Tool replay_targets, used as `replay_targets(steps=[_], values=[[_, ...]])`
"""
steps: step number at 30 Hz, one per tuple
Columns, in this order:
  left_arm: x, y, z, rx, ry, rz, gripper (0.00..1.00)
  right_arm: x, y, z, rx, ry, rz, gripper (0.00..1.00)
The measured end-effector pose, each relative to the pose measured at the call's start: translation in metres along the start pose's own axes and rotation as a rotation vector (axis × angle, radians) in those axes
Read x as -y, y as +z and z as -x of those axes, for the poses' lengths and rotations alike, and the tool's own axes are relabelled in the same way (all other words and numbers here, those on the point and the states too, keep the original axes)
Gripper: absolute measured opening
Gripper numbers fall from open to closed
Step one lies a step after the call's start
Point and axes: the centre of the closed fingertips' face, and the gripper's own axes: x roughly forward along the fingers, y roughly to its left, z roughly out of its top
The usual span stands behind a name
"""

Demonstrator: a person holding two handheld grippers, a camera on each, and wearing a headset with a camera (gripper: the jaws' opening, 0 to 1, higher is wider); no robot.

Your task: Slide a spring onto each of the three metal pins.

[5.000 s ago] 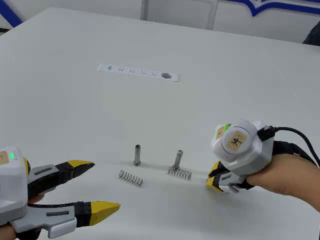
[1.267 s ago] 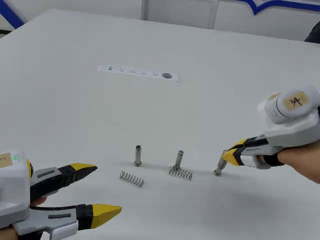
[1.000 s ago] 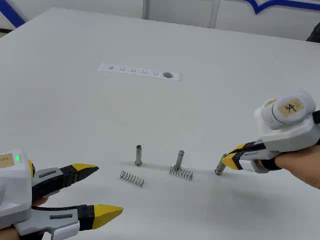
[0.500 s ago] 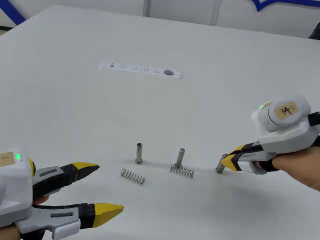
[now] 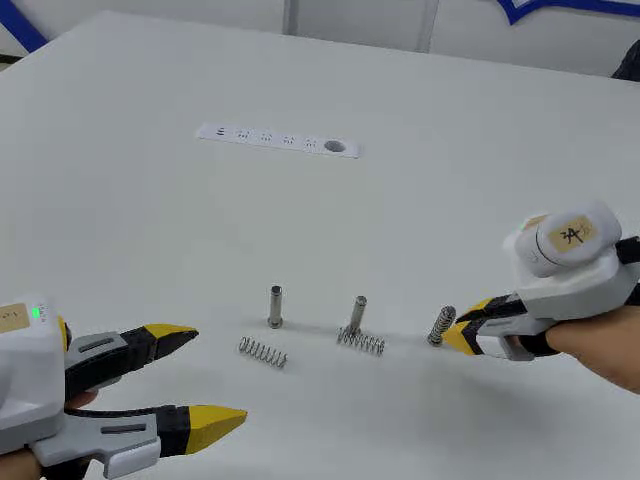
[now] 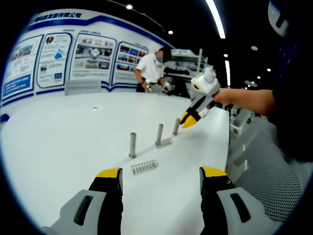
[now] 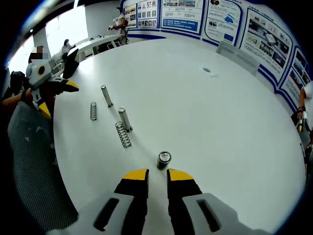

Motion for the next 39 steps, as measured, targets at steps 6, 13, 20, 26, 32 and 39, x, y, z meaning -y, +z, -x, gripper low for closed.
replay_targets(steps=[6,13,20,26,32,39], values=[[0.001,0.001,-0.002,0.0,-0.007,-0.005,0.65,-0.01,-0.005,0.0,-0.005,0.013,0.004,0.15],[0.002,0.002,-0.003,0.001,-0.01,-0.007,0.65,-0.026,-0.004,-0.004,-0.005,0.042,0.024,0.15],[0.001,0.002,-0.001,0.001,-0.008,-0.006,0.65,-0.046,0.007,-0.015,0.0,0.086,0.083,0.15],[0.001,0.002,0.0,-0.001,-0.006,-0.006,0.65,-0.056,0.021,-0.023,0.012,0.111,0.148,0.15],[0.0,0.002,0.0,-0.001,-0.006,-0.006,0.65,-0.057,0.03,-0.033,0.001,0.12,0.239,0.15],[0.0,0.0,0.001,-0.005,-0.003,-0.003,0.65,-0.057,0.034,-0.044,-0.016,0.134,0.295,0.15]])
